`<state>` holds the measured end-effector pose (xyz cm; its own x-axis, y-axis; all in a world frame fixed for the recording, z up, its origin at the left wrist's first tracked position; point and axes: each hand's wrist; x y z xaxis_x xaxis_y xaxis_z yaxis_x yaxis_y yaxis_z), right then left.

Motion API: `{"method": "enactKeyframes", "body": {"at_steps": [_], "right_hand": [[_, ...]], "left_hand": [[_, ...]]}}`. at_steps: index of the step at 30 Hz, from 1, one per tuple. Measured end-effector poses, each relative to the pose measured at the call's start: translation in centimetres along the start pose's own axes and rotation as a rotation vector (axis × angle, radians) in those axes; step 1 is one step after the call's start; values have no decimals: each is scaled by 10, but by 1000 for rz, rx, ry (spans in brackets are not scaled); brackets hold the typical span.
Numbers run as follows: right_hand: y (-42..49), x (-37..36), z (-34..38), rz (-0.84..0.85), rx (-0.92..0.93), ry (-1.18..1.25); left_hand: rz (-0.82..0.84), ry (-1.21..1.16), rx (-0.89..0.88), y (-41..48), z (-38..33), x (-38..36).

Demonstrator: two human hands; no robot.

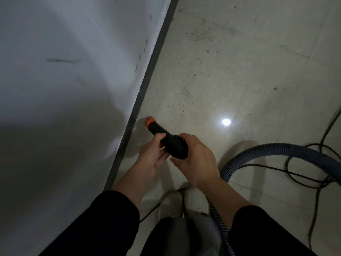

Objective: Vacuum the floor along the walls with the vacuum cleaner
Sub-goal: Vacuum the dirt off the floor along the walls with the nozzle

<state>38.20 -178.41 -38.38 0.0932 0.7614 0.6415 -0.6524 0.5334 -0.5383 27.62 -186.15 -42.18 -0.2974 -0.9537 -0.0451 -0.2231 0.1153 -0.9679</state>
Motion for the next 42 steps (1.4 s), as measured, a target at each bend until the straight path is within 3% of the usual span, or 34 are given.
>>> {"method": "enactKeyframes", "body": {"at_steps": [20, 42], "right_hand": [[50, 11, -3, 1, 81, 35], [-6, 39, -47, 36, -49, 33]], "left_hand": [[-42, 0, -111, 16, -36, -27], [-67, 55, 36, -13, 23, -64]]}}
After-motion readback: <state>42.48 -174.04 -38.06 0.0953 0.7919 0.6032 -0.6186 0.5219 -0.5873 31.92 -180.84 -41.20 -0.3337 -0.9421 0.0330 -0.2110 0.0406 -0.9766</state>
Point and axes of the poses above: each hand's wrist, its own y-axis towards the middle knuckle, its own x-axis out of the back of the hand, z = x × y, and after that the axes turned 4 degrees about -y, right-handed
